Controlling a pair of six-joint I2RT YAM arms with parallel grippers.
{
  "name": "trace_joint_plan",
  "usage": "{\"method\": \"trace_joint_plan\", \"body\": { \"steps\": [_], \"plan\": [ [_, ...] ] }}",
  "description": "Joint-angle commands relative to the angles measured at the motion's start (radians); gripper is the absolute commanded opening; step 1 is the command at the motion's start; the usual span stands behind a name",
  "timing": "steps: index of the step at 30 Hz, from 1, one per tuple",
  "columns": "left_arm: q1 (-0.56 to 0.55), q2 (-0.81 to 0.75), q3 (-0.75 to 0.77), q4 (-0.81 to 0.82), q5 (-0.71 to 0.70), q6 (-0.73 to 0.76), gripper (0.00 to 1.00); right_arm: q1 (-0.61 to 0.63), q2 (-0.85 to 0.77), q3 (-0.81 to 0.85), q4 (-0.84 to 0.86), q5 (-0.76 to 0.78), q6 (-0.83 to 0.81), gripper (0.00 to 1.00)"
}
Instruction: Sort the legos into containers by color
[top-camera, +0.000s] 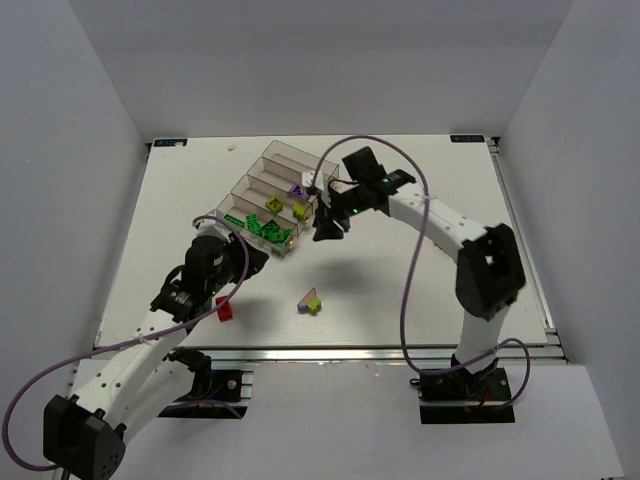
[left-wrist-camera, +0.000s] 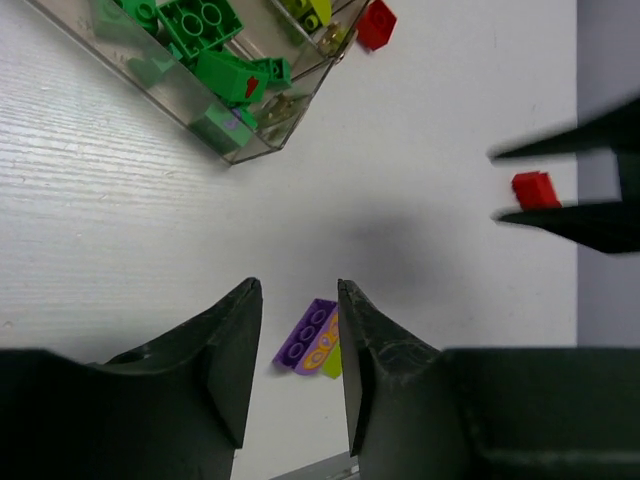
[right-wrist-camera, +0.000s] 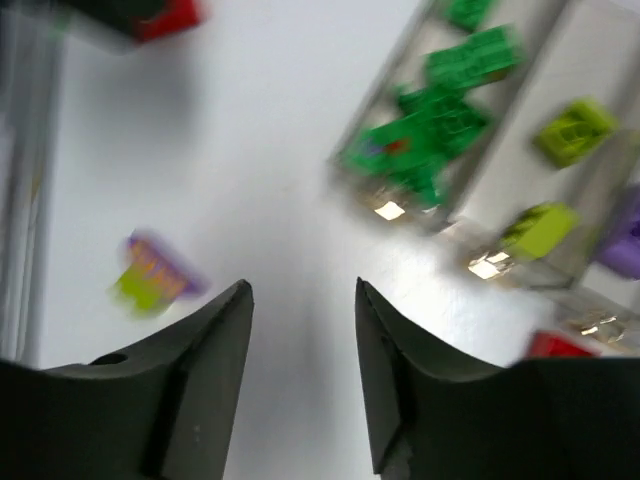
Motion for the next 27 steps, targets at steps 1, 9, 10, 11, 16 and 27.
{"method": "trace_joint_plan", "body": {
  "steps": [1,9,10,11,16,27],
  "plan": [
    [-0.002,-0.037,-0.044,0.056,0.023,-0.01,0.46,0.006,-0.131,-0.167,-0.279,-0.129,-0.192,0.4],
    [-0.001,-0.064,-0.071,0.039,0.085,-0.004,0.62,0.116,-0.345,-0.537,0.023,0.146,0.094,0.76],
    [-0.001,-0.066,-0.073,0.037,0.089,-0.003,0.62,0.161,-0.345,-0.56,0.086,0.181,0.195,0.84],
    [-0.001,-0.066,-0.076,0.034,0.094,0.0,0.63,0.187,-0.343,-0.574,0.132,0.3,0.272,0.88],
    [-0.002,-0.096,-0.07,-0.021,0.074,0.016,0.64,0.321,-0.316,-0.617,0.28,0.495,0.493,0.9],
    [-0.001,-0.28,-0.024,-0.148,-0.078,-0.027,0.64,0.411,-0.136,-0.511,0.33,0.704,0.688,0.85]
  ]
}}
